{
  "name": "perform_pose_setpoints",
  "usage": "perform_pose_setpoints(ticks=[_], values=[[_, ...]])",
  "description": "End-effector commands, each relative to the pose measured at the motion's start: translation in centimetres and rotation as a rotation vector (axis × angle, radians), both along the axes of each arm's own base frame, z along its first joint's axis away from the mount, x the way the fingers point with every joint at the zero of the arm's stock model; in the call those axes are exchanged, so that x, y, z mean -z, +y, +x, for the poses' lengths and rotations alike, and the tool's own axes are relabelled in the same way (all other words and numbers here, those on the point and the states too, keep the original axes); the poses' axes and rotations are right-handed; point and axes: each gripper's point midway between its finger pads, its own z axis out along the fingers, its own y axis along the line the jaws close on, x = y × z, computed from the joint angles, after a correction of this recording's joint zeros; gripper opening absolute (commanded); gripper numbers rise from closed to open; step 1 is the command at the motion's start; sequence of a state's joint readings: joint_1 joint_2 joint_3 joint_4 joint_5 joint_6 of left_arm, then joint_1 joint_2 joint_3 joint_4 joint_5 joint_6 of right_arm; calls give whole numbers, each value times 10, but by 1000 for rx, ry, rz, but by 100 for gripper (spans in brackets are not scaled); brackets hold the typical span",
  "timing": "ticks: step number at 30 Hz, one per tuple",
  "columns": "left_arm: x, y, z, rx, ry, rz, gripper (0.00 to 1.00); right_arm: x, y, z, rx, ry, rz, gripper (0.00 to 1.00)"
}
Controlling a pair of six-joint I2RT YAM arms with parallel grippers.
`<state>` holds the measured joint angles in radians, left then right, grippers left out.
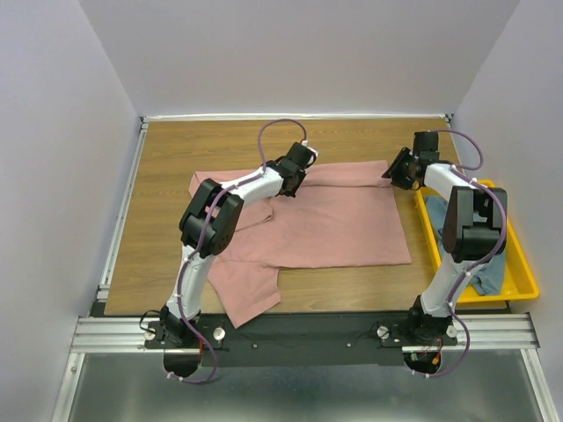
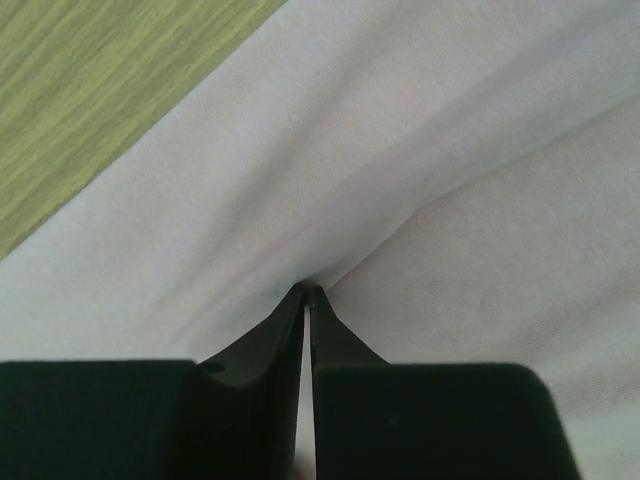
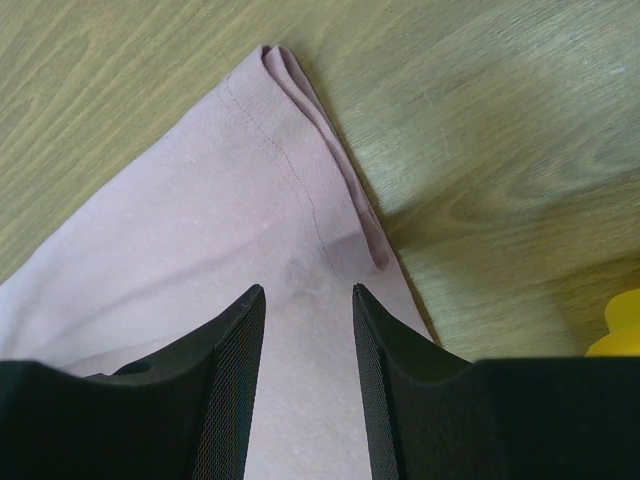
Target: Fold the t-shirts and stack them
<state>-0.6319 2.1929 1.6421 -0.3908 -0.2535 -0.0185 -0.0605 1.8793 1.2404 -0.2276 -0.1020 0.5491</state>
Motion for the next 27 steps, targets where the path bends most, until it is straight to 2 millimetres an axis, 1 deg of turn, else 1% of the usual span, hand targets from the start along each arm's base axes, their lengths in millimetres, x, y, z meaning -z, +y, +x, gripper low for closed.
perform_pose_setpoints(ticks=[1,2,6,8,11,18,27], values=[[3,-1,4,6,1,9,10,11,-3,-5,6,35,-3,48],[1,-2,5,7,-1,6,5,11,-3,-5,8,36,-3,48],[-11,-3,4,12,-10,-5,0,10,-4,-4,8,33,-5,48],[-18,-4,2,19,-13,-19,0,10,-4,-4,9,33,-6,48],[-22,-5,-1,25,-12,-29,0,10,-4,-3,10,33,-5,48],[-21,-3,-3,23,-5,-26,0,12,-4,-4,15,36,-5,48],[-23,5,0,-3,-35,-2,0,12,-2,-6,7,39,3,48]])
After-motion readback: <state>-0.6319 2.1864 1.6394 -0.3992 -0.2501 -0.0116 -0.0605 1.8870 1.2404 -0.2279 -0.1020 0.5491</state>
